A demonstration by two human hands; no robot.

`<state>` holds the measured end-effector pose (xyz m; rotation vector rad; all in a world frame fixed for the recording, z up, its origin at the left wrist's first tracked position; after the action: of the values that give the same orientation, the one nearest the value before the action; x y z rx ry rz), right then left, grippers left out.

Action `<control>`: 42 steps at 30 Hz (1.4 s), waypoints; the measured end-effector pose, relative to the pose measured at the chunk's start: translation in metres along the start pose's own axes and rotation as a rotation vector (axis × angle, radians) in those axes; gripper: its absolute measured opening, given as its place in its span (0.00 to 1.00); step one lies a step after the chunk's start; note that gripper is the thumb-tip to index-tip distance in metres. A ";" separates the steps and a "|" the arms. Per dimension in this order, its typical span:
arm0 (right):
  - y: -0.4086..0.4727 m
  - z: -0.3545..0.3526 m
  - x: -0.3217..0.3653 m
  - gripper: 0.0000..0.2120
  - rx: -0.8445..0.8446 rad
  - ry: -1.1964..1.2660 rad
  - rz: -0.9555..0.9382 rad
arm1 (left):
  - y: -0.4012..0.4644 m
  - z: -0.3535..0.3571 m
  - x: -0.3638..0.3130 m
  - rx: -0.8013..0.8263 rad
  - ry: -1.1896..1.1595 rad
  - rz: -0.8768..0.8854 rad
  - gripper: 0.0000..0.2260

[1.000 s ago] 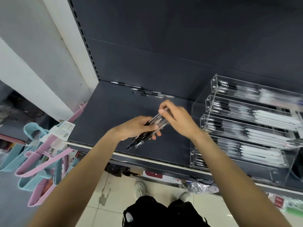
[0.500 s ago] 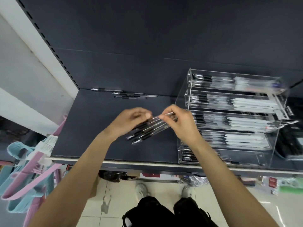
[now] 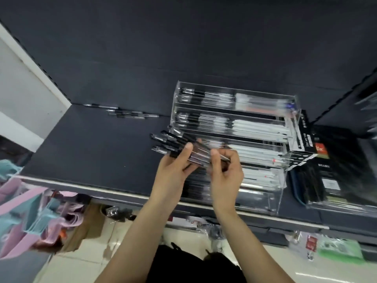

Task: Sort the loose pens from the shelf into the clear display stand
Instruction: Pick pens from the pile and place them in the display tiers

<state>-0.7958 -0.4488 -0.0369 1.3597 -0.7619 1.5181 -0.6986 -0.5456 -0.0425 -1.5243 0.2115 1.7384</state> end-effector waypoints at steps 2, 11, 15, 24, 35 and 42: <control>0.002 -0.025 -0.001 0.05 0.045 -0.012 0.000 | 0.002 0.025 0.015 -0.064 -0.073 0.003 0.10; 0.010 -0.102 -0.017 0.12 0.620 -0.425 0.074 | -0.025 0.076 0.089 -0.183 -0.098 -0.069 0.10; 0.038 -0.143 -0.007 0.10 0.570 -0.482 0.082 | -0.035 0.064 0.103 -0.304 -0.093 -0.068 0.09; 0.023 -0.145 -0.005 0.10 0.891 -0.930 -0.487 | -0.057 0.015 0.126 -0.493 -0.250 -0.044 0.10; 0.003 -0.130 -0.038 0.09 1.005 -1.106 -0.497 | -0.070 0.036 0.137 -0.395 -0.271 0.028 0.15; -0.003 -0.111 -0.055 0.16 1.177 -1.345 -0.378 | -0.075 0.044 0.142 -0.317 -0.280 0.086 0.15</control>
<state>-0.8394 -0.3603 -0.1130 3.2611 -0.1792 0.4536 -0.6771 -0.4056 -0.1305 -1.4818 -0.1507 2.1075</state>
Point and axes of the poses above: each hand's wrist, its own y-axis towards the middle knuckle, its own z-axis out of the palm, x = y × z, the point moved 9 cm from there along y, towards the middle knuckle, and after that the axes turned 14 degrees about y, right-handed, at the moved point
